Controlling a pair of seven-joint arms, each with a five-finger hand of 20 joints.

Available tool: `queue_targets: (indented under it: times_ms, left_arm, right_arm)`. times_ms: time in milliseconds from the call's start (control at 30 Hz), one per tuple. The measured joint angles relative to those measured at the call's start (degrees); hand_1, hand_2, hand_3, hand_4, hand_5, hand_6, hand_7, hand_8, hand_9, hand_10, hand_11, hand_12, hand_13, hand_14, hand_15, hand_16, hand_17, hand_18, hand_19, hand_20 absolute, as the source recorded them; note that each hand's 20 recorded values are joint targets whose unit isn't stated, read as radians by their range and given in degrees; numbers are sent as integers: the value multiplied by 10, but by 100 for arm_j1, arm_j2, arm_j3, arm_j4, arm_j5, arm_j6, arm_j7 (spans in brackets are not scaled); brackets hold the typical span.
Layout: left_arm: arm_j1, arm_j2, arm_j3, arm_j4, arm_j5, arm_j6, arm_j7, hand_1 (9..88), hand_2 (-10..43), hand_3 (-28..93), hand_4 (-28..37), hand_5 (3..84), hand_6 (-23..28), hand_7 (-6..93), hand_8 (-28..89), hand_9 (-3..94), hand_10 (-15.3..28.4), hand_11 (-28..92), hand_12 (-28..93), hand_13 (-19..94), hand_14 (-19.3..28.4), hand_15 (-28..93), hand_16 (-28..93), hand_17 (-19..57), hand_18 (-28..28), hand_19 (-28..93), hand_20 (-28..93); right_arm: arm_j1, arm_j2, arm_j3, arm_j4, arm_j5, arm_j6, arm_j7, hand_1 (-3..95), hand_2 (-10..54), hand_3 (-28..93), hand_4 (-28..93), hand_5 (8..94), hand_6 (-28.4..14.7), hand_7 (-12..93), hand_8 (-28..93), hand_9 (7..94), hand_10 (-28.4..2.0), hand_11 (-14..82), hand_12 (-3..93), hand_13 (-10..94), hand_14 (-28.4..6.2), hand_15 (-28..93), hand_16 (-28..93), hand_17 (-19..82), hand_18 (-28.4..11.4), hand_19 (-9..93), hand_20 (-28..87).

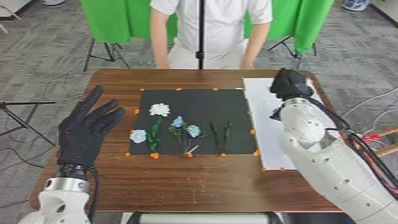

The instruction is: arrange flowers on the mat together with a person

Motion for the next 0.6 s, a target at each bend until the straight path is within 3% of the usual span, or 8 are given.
queue_targets:
  times_ms: [400, 600]
  left_arm:
    - [32, 42, 0, -18, -16, 48, 57, 194, 110, 748, -283, 309, 59, 85, -86, 337, 206, 224, 97, 261, 276, 484, -98, -51, 284, 707, -215]
    - [96, 64, -15, -43, -61, 76, 83, 196, 108, 751, -283, 310, 59, 87, -88, 338, 207, 227, 97, 262, 276, 485, -98, -52, 284, 706, -212]
  right_arm:
    - [-85, -826, -303, -395, -28, -1072, -656, 538, -95, 674, -283, 853, 48, 122, -25, 910, -79, 187, 270, 773, -52, 591, 147, 274, -172, 878, -16]
    - [-424, -828, -251, -565, -153, -1406, -960, 506, -95, 693, -283, 801, 52, 119, -43, 823, -89, 159, 236, 713, -55, 530, 172, 223, -174, 796, 11]
